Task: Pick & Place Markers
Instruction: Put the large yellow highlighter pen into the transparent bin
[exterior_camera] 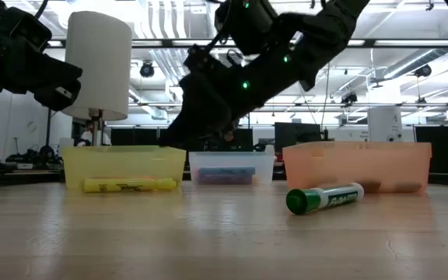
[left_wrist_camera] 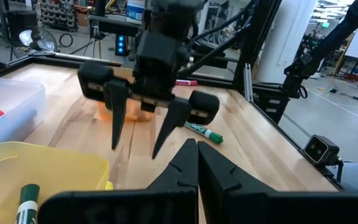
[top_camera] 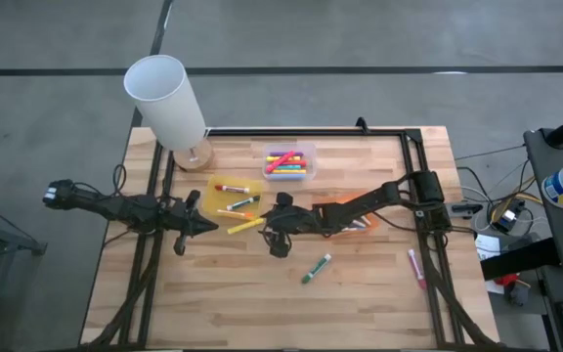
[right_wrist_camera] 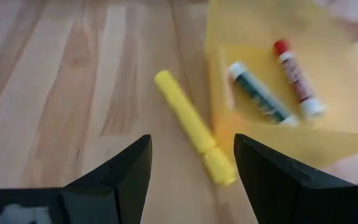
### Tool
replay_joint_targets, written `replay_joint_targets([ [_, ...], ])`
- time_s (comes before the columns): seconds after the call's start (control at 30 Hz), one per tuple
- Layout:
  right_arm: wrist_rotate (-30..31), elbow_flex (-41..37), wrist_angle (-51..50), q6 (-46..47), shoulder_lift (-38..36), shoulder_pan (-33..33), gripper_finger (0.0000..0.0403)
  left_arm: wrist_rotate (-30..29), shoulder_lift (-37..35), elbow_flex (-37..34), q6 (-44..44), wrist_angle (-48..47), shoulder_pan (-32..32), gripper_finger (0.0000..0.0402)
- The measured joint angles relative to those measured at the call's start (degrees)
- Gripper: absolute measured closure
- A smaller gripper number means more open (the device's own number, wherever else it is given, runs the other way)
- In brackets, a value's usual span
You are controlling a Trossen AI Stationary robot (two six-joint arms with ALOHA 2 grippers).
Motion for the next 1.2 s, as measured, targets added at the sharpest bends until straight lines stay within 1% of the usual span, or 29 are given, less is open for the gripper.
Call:
replay_joint_targets([
  [0.1, -1.9, 0.0, 0.1, 1.6, 2.3, -0.4, 0.0184, 0.0, 0.0, 0.0, 0.0, 0.0, 0.0, 0.0401],
  [0.27, -2.0, 0.0, 3.0, 1.9, 6.6, -0.6, 0.0184, 0.0, 0.0, 0.0, 0.0, 0.0, 0.0, 0.0401],
  [0.43, 0.7, 0.4, 3.3, 1.8, 7.8, -0.7, 0.0184, 0.0, 0.0, 0.0, 0.0, 0.0, 0.0, 0.0401],
  [0.57, 1.1, 0.4, 2.7, 2.0, 7.2, 0.0, 0.0184, 0.0, 0.0, 0.0, 0.0, 0.0, 0.0, 0.0401],
  [0.67, 3.6, 0.6, -0.2, 1.2, 6.4, 0.8, 0.0184, 0.0, 0.0, 0.0, 0.0, 0.0, 0.0, 0.0401],
  [0.73, 6.7, 0.6, -1.9, -1.1, 6.3, 0.9, 0.0184, 0.0, 0.0, 0.0, 0.0, 0.0, 0.0, 0.0401],
  [0.8, 8.3, 0.6, -2.2, -3.8, 6.3, 0.5, 0.0184, 0.0, 0.0, 0.0, 0.0, 0.0, 0.0, 0.0401],
  [0.93, 8.5, 0.9, -4.0, -7.3, 5.7, 0.1, 0.0184, 0.0, 0.0, 0.0, 0.0, 0.0, 0.0, 0.0401],
  [1.1, 7.7, 3.1, -13.0, -12.6, 3.1, 1.3, 0.0184, 0.0, 0.0, 0.0, 0.0, 0.0, 0.0, 0.0401],
  [1.2, 4.3, 5.8, -19.0, -15.3, 1.8, 2.0, 0.0184, 0.0, 0.0, 0.0, 0.0, 0.0, 0.0, 0.0401],
])
